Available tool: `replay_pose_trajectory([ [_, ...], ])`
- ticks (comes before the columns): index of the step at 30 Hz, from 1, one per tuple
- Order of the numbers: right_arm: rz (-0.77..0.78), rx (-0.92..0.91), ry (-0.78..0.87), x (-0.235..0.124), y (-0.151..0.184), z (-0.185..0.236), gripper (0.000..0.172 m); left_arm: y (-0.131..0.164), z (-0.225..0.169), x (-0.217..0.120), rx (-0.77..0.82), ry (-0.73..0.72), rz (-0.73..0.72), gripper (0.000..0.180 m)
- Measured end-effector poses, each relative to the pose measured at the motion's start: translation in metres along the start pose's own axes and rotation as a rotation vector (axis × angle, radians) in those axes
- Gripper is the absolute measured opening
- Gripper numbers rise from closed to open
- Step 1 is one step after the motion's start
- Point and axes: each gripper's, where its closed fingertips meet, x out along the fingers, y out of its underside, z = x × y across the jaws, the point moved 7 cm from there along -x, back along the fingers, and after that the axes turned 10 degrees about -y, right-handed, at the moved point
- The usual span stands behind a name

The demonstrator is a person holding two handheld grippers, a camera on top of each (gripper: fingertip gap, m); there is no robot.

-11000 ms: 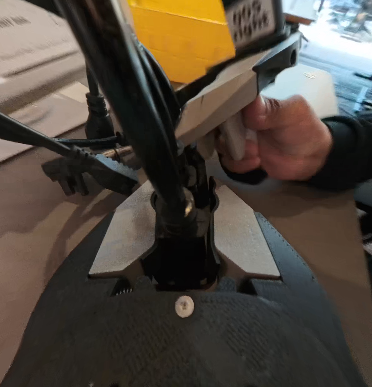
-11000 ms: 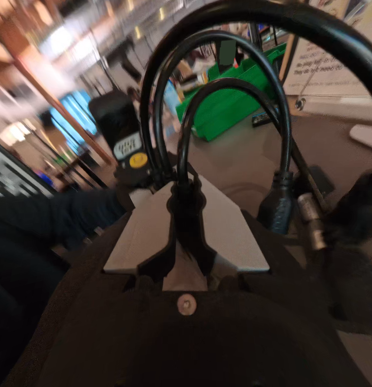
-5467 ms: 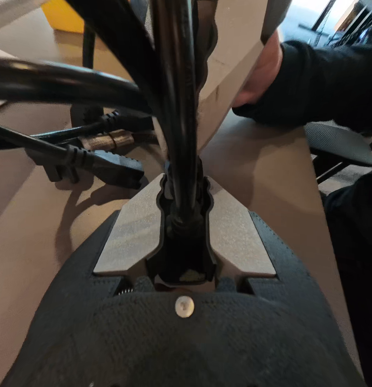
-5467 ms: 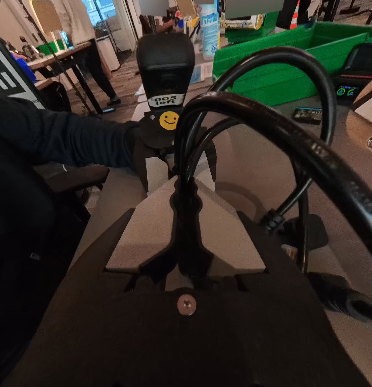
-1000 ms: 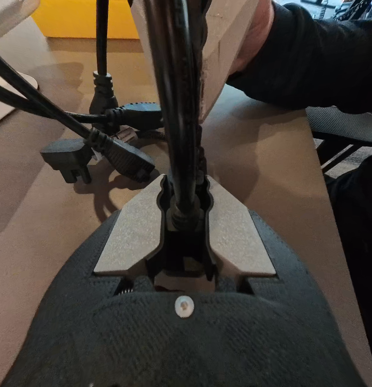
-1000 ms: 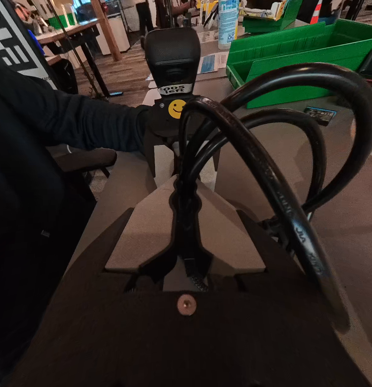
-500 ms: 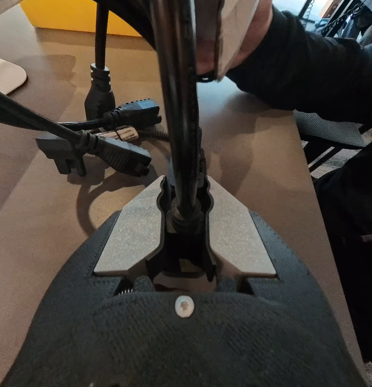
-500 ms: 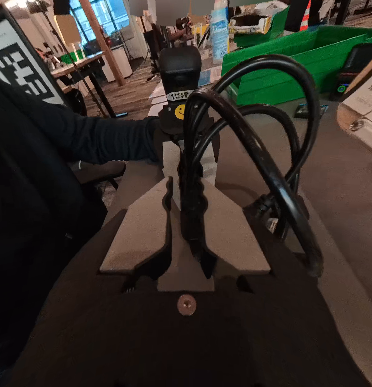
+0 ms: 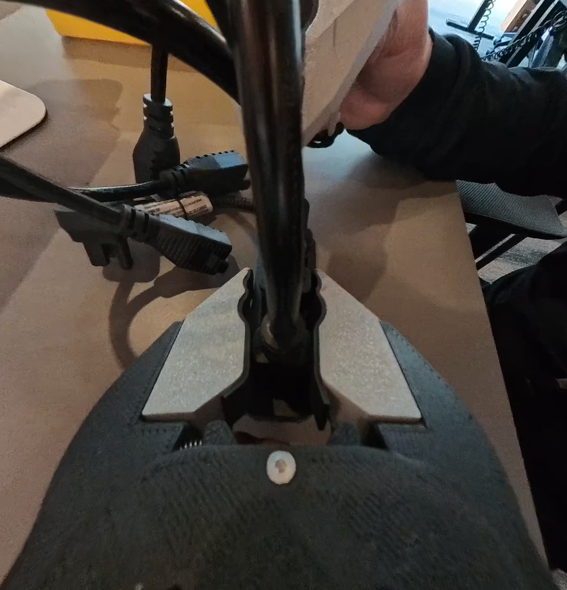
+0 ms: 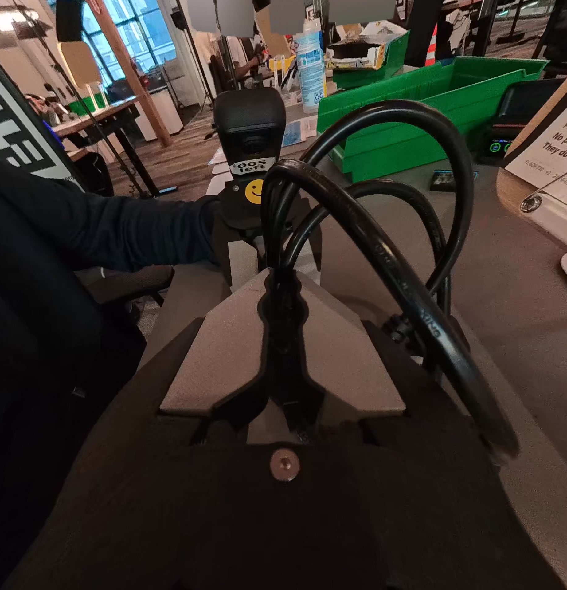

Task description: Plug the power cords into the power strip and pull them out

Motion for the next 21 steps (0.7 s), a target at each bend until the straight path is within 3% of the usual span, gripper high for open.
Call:
replay_pose_trajectory([
  [4,-0.104,0.108,0.086,-0.024,0.0,-0.021,0.007,0.006,0.009,-0.004,-0.049,-0.003,0.044,0.05],
  [7,-0.215,0.216,0.044,-0.044,0.005,-0.031,0.006,0.0,0.012,-0.008,-0.117,0.032,-0.008,0.042],
  [12,-0.161,0.217,0.049,-0.028,0.007,-0.031,0.006,0.0,0.01,0.002,-0.093,-0.022,0.037,0.053],
  [17,-0.148,0.209,0.017,-0.014,0.002,-0.028,0.006,0.0,0.007,0.006,-0.051,-0.053,0.057,0.04],
  [21,-0.195,0.24,0.034,-0.021,-0.002,-0.031,0.007,-0.005,0.014,-0.003,-0.247,0.081,-0.031,0.039],
])
